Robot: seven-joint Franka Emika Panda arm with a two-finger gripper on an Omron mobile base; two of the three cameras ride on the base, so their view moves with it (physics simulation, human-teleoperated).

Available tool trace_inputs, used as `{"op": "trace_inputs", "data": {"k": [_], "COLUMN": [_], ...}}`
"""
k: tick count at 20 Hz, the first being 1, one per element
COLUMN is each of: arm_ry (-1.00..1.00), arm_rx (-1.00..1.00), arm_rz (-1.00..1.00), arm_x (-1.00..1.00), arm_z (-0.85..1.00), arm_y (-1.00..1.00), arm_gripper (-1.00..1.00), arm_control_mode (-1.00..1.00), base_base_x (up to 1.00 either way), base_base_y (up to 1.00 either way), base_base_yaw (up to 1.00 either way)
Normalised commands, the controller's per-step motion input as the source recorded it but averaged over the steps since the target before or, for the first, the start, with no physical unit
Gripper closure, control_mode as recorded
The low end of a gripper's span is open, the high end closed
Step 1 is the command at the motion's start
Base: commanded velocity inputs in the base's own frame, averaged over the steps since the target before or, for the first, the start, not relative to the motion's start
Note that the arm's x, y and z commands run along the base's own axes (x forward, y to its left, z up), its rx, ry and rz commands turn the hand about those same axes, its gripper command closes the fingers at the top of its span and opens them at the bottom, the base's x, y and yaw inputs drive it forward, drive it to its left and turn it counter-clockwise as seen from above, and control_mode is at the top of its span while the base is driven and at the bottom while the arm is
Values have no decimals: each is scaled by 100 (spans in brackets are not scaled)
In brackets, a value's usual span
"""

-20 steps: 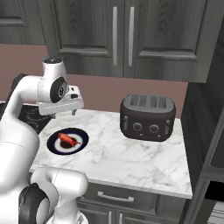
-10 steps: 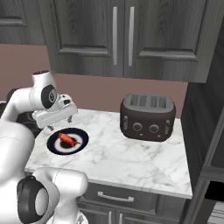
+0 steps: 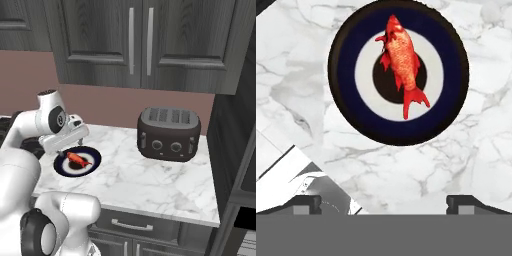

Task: Place the fish on the rack of the oven, and slide the rack back inside. Close the oven door.

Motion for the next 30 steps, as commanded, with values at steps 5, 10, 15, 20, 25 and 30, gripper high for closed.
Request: {"op": "trace_inputs", "data": {"k": [5, 10, 15, 20, 25, 30], "arm_ry": [7, 7, 5, 3, 3, 0], "arm_rx": [0, 0, 0, 0, 0, 0], "arm_rz": [2, 3, 2, 2, 2, 2], "arm_x": [10, 26, 38, 43, 37, 29], "arm_z": [-52, -55, -39, -29, -31, -34], "arm_y": [0, 0, 4, 14, 16, 15], "arm_gripper": [-100, -100, -100, -100, -100, -100], "arm_control_mode": [-100, -100, -100, -100, -100, -100], "base_base_x": [0, 0, 0, 0, 0, 0], "base_base_y": [0, 0, 0, 0, 0, 0], "base_base_yaw": [0, 0, 0, 0, 0, 0]}}
